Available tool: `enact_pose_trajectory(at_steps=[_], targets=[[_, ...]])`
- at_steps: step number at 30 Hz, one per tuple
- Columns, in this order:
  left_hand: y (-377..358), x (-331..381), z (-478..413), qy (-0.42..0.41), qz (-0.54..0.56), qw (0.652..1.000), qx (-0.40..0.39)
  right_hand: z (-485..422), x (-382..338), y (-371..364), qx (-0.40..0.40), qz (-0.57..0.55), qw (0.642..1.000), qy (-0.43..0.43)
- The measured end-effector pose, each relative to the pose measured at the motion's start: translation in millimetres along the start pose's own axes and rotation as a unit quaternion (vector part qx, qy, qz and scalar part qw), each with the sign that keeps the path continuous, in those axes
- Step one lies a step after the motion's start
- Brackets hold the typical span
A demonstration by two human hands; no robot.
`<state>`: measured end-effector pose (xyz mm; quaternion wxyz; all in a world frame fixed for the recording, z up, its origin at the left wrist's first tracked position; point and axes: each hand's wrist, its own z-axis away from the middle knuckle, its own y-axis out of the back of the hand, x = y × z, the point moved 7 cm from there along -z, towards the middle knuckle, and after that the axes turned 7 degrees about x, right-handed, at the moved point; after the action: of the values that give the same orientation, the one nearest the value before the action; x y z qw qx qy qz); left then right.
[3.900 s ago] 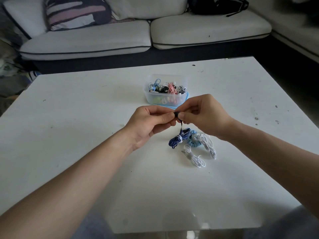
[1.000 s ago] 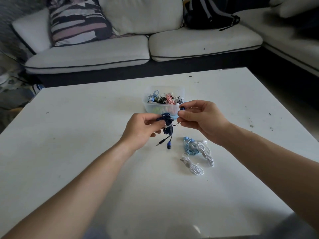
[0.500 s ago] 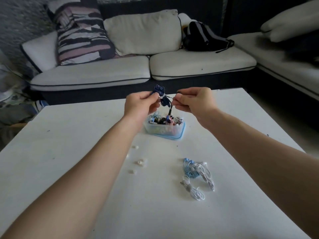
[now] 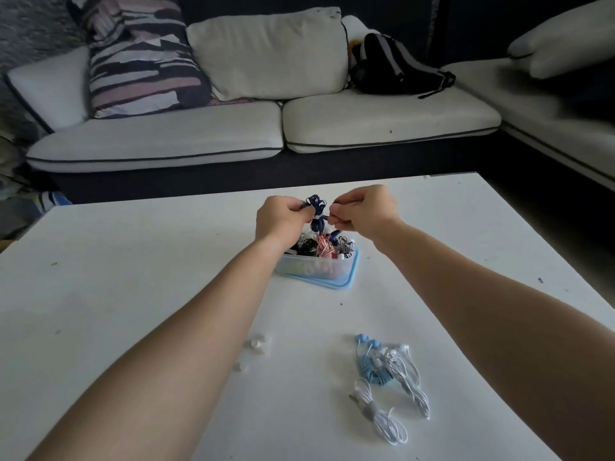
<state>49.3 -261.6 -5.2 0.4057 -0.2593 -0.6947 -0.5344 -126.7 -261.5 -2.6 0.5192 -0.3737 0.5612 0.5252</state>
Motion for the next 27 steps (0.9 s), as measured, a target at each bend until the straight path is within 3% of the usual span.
enact_pose_trajectory(at_steps=[3, 8, 12, 17, 22, 27], targets=[[-3, -9, -3, -0.030, -0.072, 0.997, 0.016, -8, 14, -3, -0.002, 0.063, 0.998, 0.012], [-8, -16, -13, -0.029, -0.113, 0.993, 0.037, -16, 7, -8, 0.021, 0.233, 0.964, 0.128], [-9, -17, -16, -0.039, -0.186, 0.981, 0.049, -20, 12, -18, -0.011, 0.314, 0.940, 0.136], [-5, -29, -20, -0.001, -0.260, 0.966, 0.000, -27, 10, -21, -0.012, 0.338, 0.933, 0.126], [-18, -23, -15, -0.038, -0.350, 0.932, -0.089, -34, 11, -21, -0.032, 0.375, 0.921, 0.103], [-11, -6, -13, -0.138, -0.386, 0.912, 0.020, -34, 23, -30, -0.012, 0.497, 0.858, 0.128]])
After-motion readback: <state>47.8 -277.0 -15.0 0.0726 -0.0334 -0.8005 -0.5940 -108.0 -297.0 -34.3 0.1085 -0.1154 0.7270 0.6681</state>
